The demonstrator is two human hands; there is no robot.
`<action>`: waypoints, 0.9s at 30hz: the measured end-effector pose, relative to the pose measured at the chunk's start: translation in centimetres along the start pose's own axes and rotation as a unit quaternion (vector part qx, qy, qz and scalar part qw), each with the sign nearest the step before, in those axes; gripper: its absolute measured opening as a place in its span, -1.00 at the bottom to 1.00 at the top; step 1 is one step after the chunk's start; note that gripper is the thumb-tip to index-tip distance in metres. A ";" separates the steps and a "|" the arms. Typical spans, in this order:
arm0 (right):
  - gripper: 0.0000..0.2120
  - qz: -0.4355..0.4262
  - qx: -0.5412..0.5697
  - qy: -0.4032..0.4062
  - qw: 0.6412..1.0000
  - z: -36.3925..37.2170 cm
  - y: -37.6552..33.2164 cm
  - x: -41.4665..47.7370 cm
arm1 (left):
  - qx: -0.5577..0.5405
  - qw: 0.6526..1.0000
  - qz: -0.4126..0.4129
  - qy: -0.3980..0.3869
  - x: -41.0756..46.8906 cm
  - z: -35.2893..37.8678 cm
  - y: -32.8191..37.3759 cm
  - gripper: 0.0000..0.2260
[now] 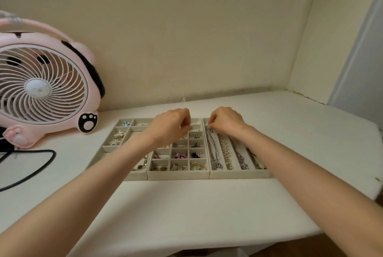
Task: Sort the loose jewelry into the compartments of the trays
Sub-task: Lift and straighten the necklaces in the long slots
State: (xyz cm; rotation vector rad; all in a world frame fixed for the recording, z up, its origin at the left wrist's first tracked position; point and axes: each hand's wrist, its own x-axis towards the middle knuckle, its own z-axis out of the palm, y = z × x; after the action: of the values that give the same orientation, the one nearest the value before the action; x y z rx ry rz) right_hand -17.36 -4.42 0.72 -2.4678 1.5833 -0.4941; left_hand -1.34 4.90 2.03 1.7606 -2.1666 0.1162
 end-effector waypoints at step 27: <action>-0.85 0.017 0.266 -0.048 0.963 -0.1 1.7 4.4 | -0.065 0.984 0.141 -0.084 1.7 4.2 2.3 -0.73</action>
State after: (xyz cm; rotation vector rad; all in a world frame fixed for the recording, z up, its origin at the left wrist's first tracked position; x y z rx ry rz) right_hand -17.12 -9.11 1.09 -2.0221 1.2482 -0.6784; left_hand -4.69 2.71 -1.02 1.4305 -2.4726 -0.1071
